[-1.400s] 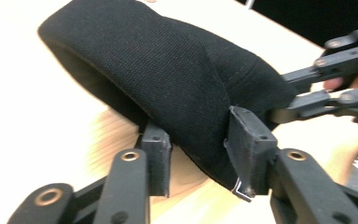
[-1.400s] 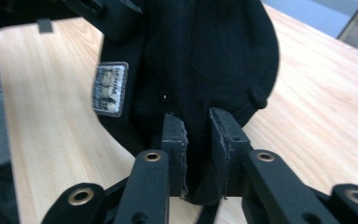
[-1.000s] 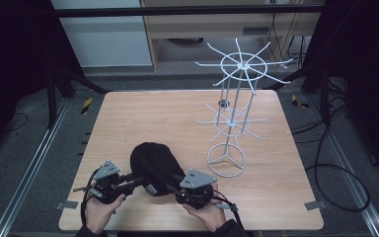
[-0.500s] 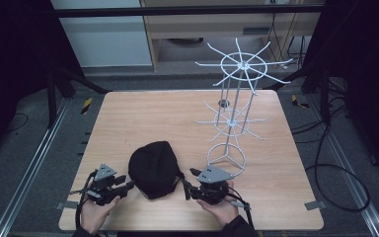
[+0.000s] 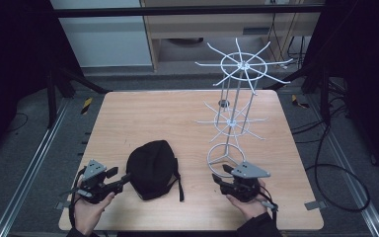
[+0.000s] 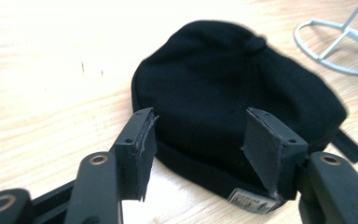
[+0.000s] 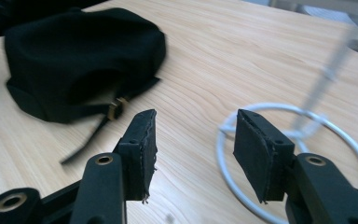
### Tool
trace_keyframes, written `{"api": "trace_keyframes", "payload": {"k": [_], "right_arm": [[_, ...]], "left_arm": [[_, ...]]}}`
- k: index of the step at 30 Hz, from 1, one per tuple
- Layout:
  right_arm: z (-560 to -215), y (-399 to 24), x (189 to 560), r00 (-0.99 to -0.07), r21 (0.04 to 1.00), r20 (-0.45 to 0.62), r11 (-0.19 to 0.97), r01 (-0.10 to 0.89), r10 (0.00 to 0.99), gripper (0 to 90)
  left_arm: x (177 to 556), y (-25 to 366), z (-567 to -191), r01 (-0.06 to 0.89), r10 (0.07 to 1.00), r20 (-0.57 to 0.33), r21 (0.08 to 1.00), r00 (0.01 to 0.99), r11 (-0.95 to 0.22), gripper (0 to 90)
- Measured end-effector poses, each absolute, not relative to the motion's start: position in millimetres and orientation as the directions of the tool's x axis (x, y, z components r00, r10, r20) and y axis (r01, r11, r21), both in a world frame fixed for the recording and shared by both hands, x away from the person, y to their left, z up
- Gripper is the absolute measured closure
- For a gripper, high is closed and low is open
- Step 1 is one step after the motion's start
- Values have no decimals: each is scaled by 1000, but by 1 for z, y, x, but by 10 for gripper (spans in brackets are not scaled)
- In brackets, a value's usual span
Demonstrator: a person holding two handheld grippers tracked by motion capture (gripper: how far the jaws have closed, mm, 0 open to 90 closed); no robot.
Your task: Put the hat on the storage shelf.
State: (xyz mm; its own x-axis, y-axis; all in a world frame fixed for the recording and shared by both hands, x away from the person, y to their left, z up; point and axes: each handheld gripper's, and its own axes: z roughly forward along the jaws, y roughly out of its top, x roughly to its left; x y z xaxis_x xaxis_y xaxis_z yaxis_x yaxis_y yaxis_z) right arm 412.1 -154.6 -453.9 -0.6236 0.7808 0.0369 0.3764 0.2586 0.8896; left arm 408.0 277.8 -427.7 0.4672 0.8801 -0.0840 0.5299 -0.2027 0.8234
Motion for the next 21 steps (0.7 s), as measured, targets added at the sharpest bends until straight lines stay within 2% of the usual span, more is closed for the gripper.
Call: {"api": "trace_keyframes", "payload": {"k": [12,21], "right_arm": [[-463,-215,404,-483,859,42,215,465,874,443],[-468,-221,408,-465,838,26,234,492,885,437]], "left_arm": [[419,247,-402,507,854,-66,827,516,-243,374],[443,212,-407,548,842,-51,780,537,-302,369]]}}
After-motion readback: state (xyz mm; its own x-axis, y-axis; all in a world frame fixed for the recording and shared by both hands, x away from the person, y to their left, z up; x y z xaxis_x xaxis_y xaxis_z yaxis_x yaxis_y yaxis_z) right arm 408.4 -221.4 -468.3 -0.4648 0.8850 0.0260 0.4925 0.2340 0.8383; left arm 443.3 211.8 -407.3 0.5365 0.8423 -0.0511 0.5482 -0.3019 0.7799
